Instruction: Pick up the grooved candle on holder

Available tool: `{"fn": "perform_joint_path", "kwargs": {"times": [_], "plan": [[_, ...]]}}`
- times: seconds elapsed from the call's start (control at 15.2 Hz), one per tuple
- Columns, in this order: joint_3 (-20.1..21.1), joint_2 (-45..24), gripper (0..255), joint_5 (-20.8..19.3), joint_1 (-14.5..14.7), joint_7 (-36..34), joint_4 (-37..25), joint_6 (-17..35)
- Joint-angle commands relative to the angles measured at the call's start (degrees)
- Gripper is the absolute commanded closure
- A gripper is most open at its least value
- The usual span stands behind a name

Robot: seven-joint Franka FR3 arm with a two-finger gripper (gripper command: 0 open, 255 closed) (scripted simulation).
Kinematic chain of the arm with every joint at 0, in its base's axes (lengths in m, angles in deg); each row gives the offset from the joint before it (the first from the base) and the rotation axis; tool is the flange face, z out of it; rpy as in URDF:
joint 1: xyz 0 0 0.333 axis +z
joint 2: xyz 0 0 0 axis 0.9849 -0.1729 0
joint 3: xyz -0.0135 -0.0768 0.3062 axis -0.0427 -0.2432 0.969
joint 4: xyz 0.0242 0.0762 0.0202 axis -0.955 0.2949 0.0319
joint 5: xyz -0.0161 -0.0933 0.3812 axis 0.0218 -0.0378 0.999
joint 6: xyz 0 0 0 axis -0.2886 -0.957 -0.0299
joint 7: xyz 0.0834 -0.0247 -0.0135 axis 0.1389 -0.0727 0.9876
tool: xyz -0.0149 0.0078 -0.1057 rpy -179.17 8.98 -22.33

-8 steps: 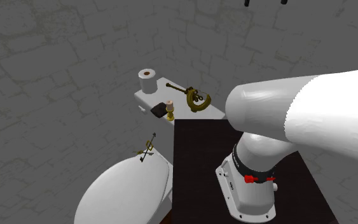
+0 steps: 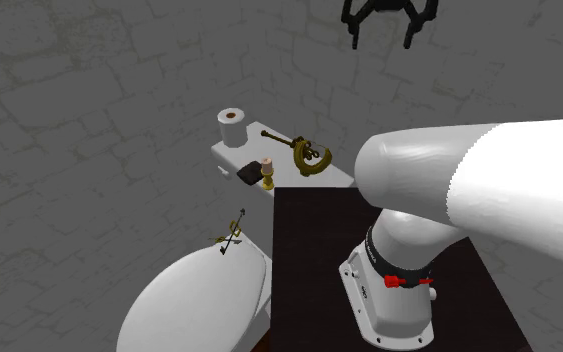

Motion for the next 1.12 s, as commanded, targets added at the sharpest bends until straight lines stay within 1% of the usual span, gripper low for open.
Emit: {"fn": "perform_joint_path", "kwargs": {"times": [0.0, 0.26, 0.53, 0.79, 1.06], "plan": [[1.88, 0.28, 0, 1.75, 0.49, -2.49, 3.45, 3.39], [6.09, -0.30, 0, 5.50, 1.79, -7.42, 9.01, 9.99], [10.80, -2.90, 0, 9.41, 3.23, -12.38, 13.34, 17.47], [15.97, -7.88, 0, 13.14, 4.44, -17.41, 16.21, 25.96], [21.62, -15.33, 0, 16.03, 4.75, -22.64, 17.45, 35.40]]}}
